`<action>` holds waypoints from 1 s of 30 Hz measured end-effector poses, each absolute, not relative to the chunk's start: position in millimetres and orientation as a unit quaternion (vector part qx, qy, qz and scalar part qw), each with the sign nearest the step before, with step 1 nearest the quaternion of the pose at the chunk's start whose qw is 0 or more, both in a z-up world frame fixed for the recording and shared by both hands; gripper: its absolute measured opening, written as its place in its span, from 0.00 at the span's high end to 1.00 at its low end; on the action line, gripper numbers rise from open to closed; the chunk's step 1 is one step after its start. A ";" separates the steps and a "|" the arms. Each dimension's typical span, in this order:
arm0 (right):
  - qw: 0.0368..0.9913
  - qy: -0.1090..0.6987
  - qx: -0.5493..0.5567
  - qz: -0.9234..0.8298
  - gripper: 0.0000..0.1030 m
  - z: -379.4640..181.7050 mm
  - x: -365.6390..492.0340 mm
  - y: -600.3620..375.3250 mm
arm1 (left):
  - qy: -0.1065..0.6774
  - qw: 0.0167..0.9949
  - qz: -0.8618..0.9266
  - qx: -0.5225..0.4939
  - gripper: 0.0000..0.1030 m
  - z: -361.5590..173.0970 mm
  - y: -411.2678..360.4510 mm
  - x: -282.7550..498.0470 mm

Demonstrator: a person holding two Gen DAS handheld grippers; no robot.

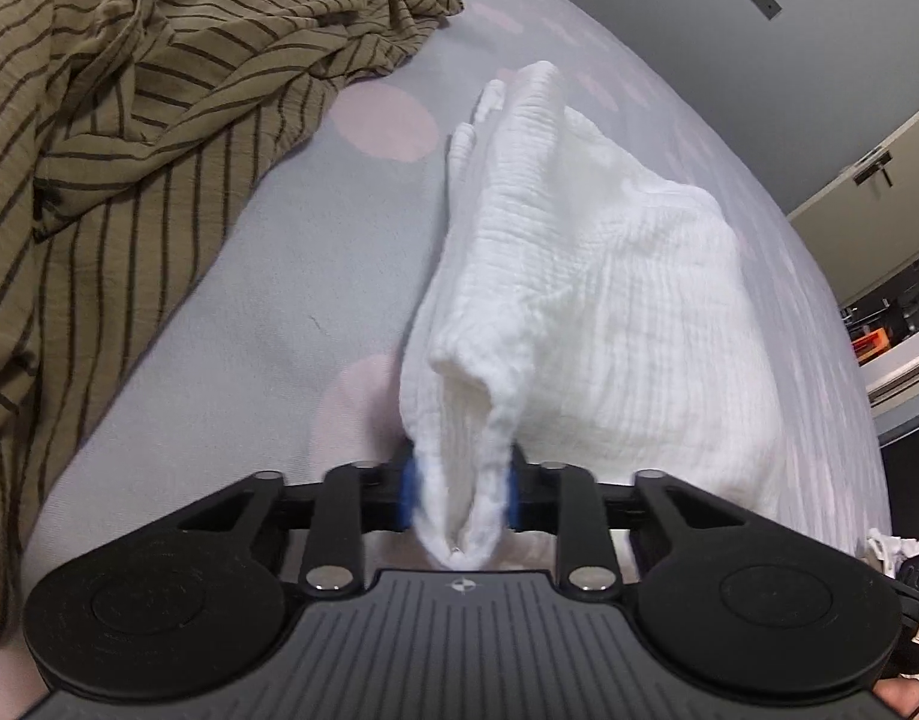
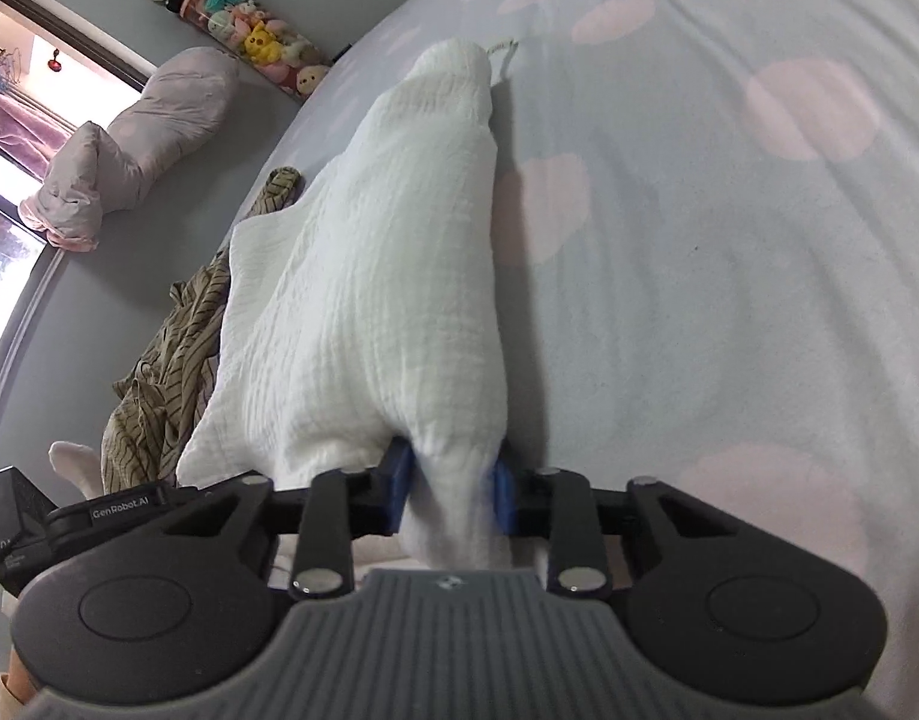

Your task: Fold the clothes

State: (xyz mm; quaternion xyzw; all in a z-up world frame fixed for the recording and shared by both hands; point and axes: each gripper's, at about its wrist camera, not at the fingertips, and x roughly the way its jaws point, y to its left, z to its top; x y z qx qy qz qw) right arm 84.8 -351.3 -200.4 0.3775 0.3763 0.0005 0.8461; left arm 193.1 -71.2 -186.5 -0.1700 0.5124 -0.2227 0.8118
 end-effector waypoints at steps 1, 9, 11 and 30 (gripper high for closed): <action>0.846 0.377 0.376 0.001 0.76 -199.0 85.7 -350.4 | 0.512 0.811 -0.223 -0.174 0.85 -186.3 -70.7 193.6; 0.840 0.379 0.389 0.010 0.86 -178.0 82.9 -359.9 | 0.505 0.818 -0.239 -0.138 0.90 -162.9 -81.9 188.3; 0.844 0.372 0.385 0.022 0.86 -163.5 80.4 -361.7 | 0.503 0.816 -0.249 -0.136 0.91 -151.5 -81.4 182.0; 0.828 0.409 0.383 0.033 0.85 -158.9 -30.2 -362.5 | 0.560 0.783 -0.250 -0.102 0.85 -148.7 -71.4 93.1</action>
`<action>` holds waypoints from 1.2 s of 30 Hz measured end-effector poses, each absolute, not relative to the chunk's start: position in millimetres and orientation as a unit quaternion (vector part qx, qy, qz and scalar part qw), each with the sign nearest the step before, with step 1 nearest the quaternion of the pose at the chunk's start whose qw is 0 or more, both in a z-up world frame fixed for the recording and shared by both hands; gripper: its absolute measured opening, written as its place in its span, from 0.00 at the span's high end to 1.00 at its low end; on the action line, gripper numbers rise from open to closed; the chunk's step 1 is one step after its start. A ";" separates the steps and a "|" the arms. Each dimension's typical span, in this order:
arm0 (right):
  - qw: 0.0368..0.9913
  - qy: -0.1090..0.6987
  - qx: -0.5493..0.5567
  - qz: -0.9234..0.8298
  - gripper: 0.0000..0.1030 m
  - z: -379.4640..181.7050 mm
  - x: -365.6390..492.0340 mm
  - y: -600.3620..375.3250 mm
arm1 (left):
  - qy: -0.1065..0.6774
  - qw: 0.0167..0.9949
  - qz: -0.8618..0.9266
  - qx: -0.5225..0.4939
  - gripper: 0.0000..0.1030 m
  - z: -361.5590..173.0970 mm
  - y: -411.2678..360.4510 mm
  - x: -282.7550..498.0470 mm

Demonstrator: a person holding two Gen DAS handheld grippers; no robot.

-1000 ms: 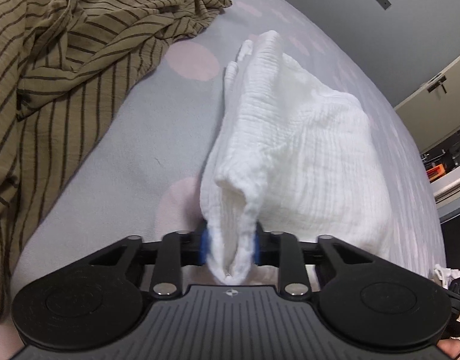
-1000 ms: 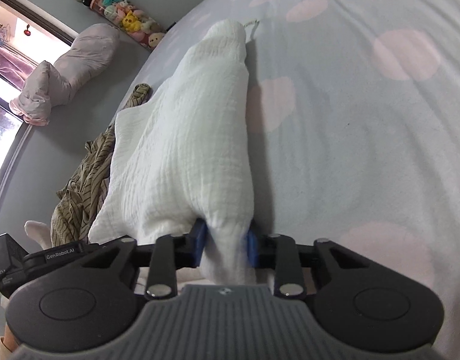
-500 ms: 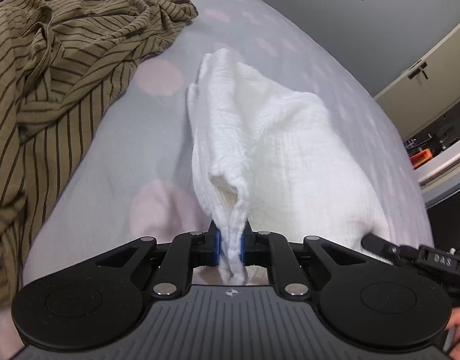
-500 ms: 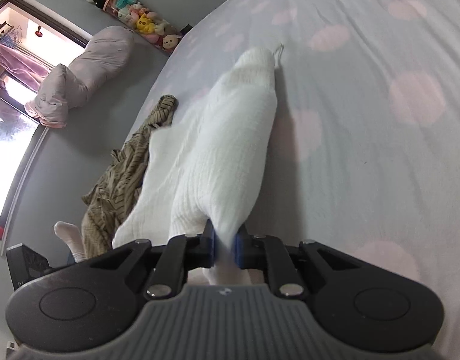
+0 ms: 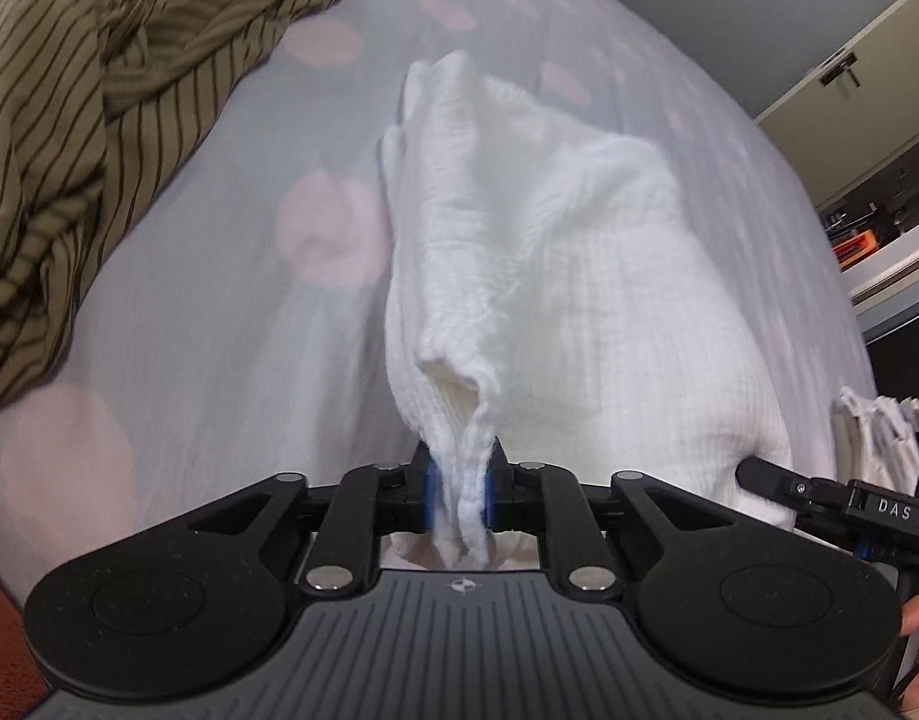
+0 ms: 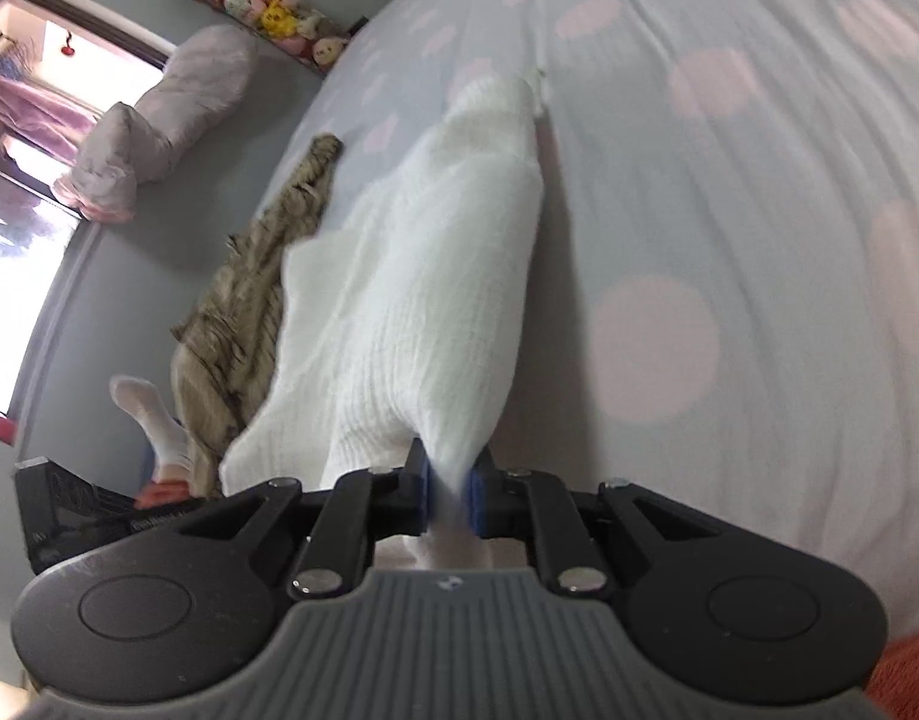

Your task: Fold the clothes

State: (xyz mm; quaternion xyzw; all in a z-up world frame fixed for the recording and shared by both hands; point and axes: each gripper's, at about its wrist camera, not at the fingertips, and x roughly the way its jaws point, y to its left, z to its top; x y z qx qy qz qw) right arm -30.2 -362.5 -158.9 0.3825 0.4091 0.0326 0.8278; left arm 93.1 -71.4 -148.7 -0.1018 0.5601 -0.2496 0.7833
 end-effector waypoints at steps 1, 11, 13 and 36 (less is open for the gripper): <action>0.831 0.412 0.372 0.031 0.84 -160.4 -31.7 -360.2 | 0.558 0.785 -0.247 -0.106 0.84 -149.7 -68.3 90.7; 0.887 0.376 0.269 0.017 0.56 -161.3 -55.3 -355.3 | 0.513 0.818 -0.224 -0.134 0.45 -145.2 -44.3 72.3; 0.892 0.368 0.261 0.022 0.55 -163.6 -59.0 -353.9 | 0.503 0.824 -0.217 -0.142 0.45 -141.7 -41.8 73.2; 0.914 0.313 0.258 -0.022 0.12 -138.1 39.9 -397.1 | 0.461 0.842 -0.246 -0.133 0.28 -145.8 -88.5 192.2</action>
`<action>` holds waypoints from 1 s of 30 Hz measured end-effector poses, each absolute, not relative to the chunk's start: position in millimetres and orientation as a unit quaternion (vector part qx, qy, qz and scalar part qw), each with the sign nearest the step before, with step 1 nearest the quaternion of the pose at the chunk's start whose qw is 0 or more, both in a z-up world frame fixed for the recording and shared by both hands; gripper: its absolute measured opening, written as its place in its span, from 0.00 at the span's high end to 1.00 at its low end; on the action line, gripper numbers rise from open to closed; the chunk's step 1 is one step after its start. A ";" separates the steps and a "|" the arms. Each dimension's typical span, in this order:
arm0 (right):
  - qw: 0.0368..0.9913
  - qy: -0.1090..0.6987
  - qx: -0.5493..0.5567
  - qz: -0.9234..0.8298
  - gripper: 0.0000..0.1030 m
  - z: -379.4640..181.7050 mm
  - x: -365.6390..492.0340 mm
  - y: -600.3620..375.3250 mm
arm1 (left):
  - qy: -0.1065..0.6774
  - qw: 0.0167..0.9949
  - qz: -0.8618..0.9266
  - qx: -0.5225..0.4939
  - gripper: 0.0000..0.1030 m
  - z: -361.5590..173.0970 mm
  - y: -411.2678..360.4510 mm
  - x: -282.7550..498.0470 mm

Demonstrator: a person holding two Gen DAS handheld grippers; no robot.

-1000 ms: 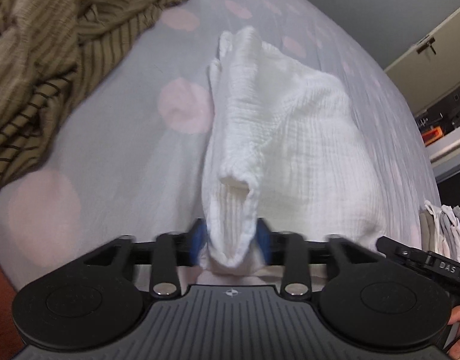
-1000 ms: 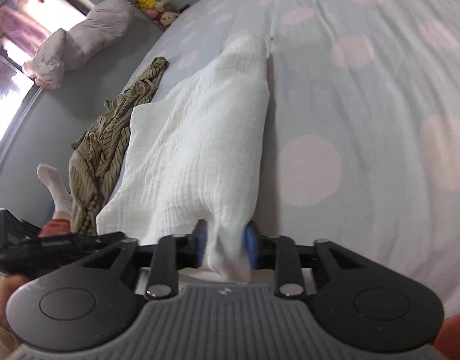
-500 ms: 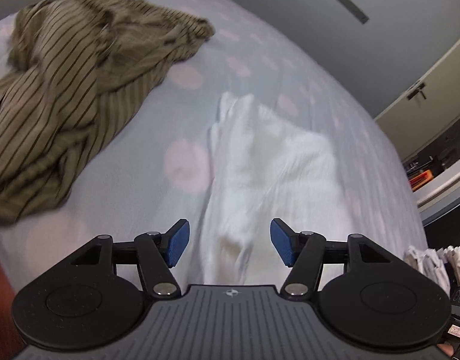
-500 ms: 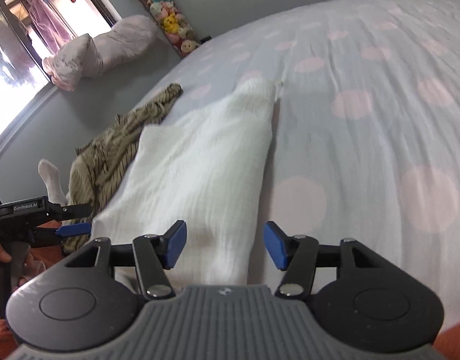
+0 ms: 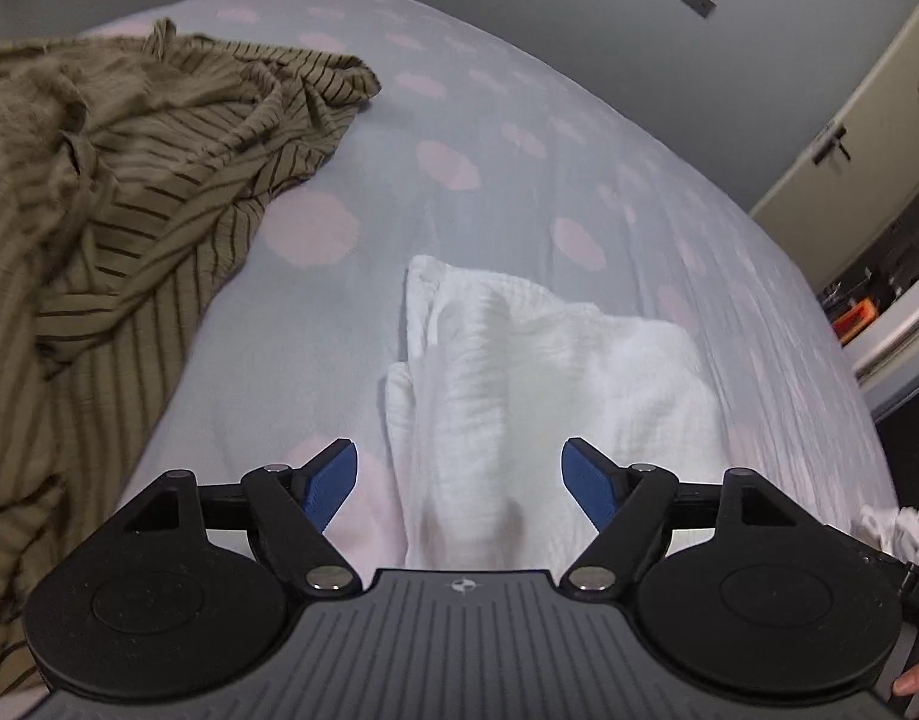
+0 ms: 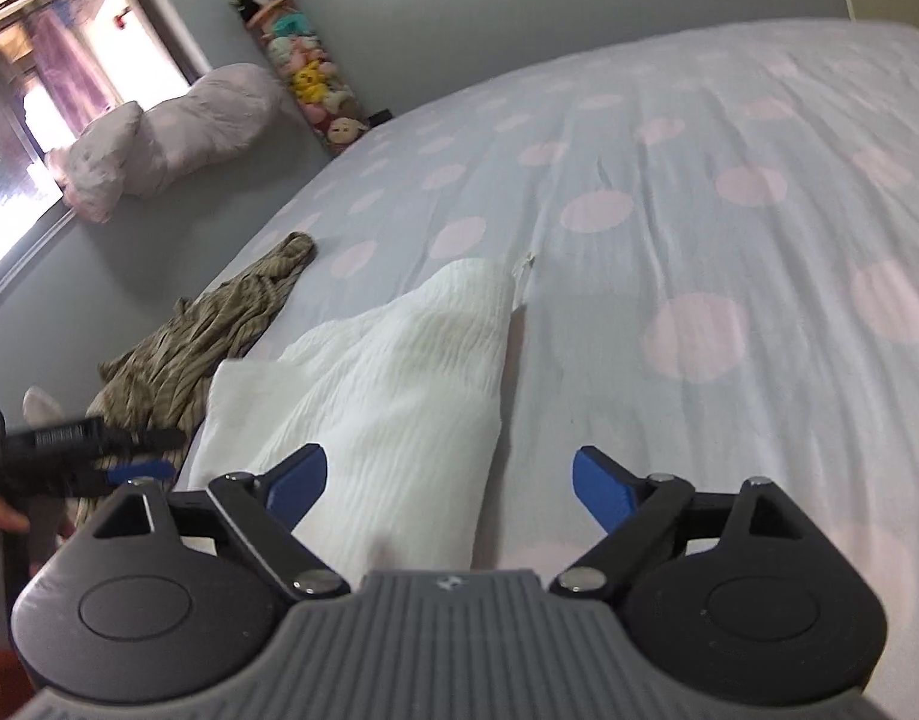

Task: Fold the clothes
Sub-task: 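Grasp the folded shirt end with the left tool while the right tool grasps it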

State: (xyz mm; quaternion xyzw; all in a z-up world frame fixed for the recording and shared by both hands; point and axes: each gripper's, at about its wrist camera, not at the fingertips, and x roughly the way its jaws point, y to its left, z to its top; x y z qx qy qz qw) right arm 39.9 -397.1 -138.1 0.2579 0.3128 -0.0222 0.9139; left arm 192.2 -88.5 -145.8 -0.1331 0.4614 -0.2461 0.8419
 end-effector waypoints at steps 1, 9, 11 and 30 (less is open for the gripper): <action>0.913 0.310 0.265 -0.022 0.12 -139.7 47.1 -399.5 | 0.468 0.837 -0.245 -0.142 0.28 -151.9 -88.7 198.0; 0.894 0.323 0.311 0.000 0.24 -163.7 97.0 -420.1 | 0.482 0.817 -0.259 -0.182 0.30 -187.4 -88.4 221.5; 0.890 0.330 0.316 0.005 0.28 -170.8 106.0 -423.9 | 0.477 0.817 -0.263 -0.186 0.30 -191.2 -88.2 224.3; 0.841 0.329 0.425 0.057 0.90 -212.4 144.2 -442.7 | 0.420 0.842 -0.293 -0.169 0.88 -180.6 -107.2 220.1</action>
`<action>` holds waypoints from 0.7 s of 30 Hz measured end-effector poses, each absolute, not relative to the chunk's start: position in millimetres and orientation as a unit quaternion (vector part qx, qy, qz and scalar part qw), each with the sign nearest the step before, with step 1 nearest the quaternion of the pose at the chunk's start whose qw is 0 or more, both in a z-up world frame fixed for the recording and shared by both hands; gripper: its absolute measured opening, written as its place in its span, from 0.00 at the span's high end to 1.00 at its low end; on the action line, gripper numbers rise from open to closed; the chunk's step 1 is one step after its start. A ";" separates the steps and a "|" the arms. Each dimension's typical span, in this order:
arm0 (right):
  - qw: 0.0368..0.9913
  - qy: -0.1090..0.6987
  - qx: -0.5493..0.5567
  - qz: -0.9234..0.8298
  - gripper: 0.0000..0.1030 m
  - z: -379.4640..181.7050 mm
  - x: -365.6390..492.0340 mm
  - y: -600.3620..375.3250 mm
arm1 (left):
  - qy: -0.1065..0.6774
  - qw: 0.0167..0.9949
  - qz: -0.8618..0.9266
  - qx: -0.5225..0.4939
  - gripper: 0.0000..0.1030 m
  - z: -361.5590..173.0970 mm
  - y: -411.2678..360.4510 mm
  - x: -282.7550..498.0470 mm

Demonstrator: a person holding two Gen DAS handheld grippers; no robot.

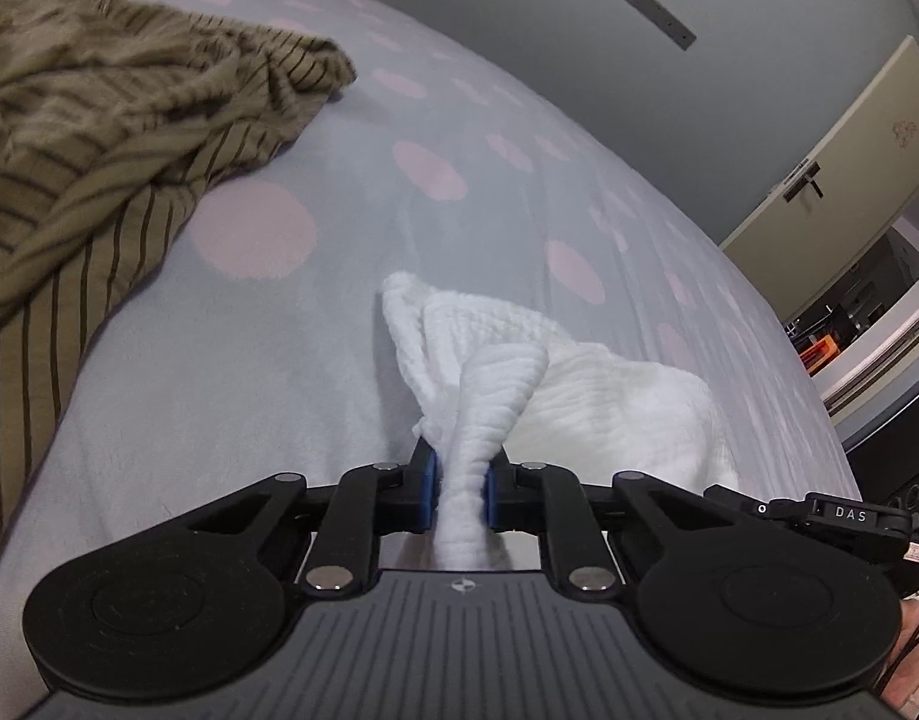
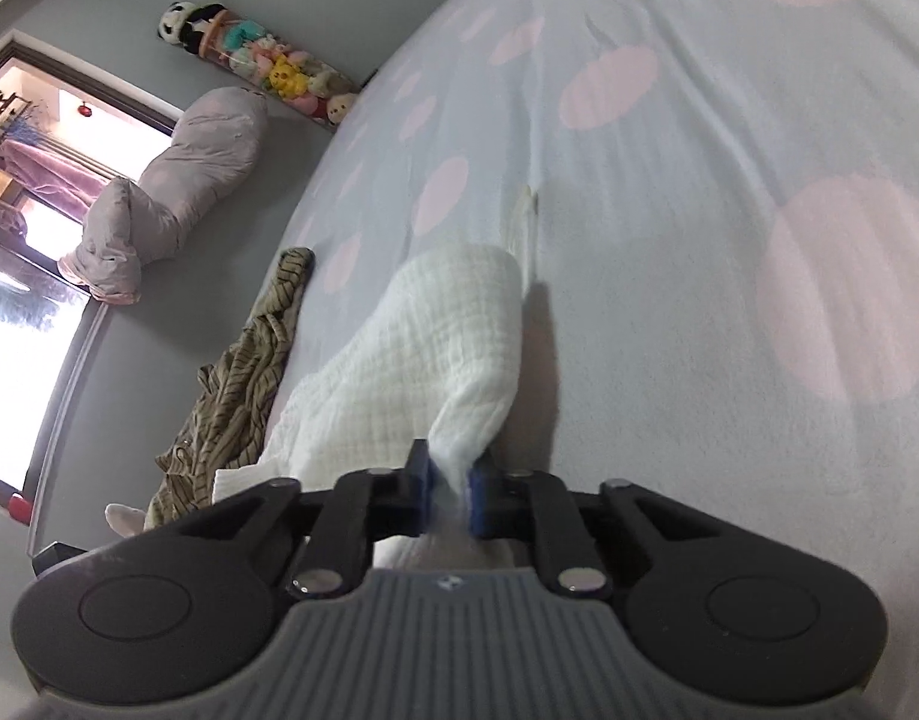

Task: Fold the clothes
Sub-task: 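Grasp the folded shirt end with the left tool while the right tool grasps it, then lift the folded white shirt with both tools and carry it toward the clothes stack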

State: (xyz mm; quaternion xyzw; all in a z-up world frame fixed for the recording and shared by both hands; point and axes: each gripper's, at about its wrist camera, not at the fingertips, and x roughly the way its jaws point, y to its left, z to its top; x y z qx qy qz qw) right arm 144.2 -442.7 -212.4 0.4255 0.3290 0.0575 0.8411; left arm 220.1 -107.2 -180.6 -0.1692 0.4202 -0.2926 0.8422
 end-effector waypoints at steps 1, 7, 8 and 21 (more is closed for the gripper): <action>0.845 0.322 0.423 0.059 0.90 -208.0 141.9 -442.4 | 0.416 0.844 -0.295 -0.169 0.88 -176.0 -107.2 218.0; 0.871 0.280 0.396 0.072 0.92 -171.6 123.1 -436.8 | 0.380 0.853 -0.316 -0.165 0.89 -133.7 -110.0 197.9; 0.877 0.272 0.390 0.073 0.92 -164.0 117.8 -435.4 | 0.374 0.855 -0.320 -0.164 0.89 -126.2 -110.7 194.3; 0.927 0.119 0.350 0.053 0.92 -55.7 3.3 -451.6 | 0.235 0.863 -0.427 -0.131 0.89 6.8 -151.7 121.7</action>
